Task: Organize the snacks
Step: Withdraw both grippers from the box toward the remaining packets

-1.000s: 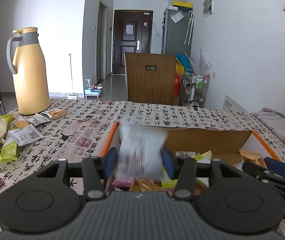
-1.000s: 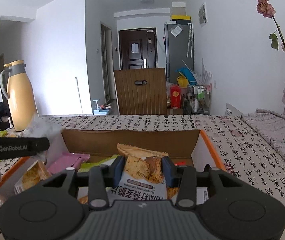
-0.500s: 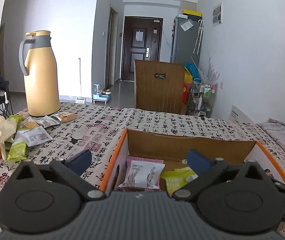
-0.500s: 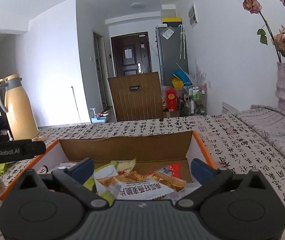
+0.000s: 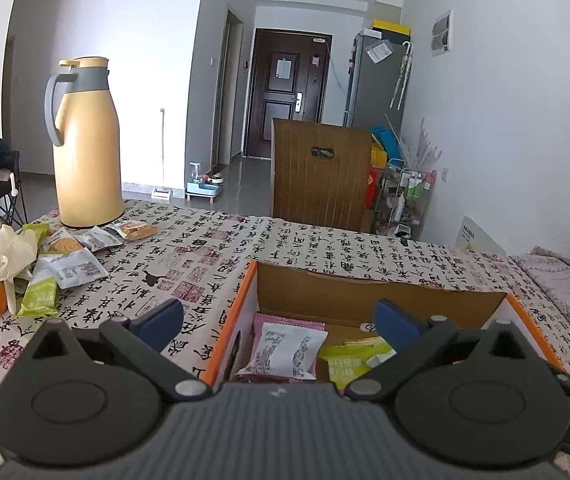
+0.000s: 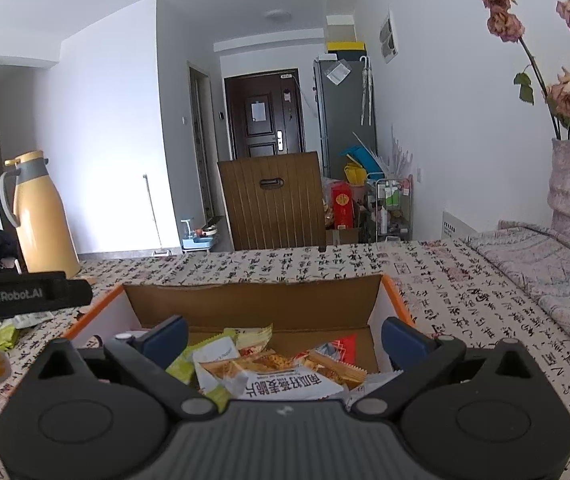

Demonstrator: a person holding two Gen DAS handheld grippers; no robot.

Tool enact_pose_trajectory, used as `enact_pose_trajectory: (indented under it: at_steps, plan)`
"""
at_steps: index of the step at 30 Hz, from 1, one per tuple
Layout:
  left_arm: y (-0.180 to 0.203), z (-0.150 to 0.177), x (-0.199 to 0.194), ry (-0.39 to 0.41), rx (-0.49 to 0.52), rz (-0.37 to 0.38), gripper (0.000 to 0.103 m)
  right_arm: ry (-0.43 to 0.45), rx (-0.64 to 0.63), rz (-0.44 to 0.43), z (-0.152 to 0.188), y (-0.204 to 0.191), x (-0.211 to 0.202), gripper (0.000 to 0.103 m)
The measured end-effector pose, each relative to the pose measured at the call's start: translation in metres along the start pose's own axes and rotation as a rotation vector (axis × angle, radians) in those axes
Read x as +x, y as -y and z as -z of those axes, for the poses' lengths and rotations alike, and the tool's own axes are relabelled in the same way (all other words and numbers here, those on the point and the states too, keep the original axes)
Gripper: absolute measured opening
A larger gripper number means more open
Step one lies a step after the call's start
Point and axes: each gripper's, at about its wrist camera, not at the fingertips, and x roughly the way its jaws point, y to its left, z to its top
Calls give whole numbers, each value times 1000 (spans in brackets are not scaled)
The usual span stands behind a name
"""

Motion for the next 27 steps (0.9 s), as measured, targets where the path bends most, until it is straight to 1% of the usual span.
enact_pose_trajectory:
  at_steps: [6,13,21,27]
  plan:
    - [0,-3,-22,20,10,5,103,8,-10,-1,0,-3,-21,103]
    - [-3,5,-48,16,28,18,103,1,-17,-4,8,-3,-48,103]
    - [-11,20,-73,-5,51,30,103,-15,-23,-8,22,0,-76,103]
    - [-20,37,-85,-34,60,37,103,-45,-19,-12,37,3,-90,103]
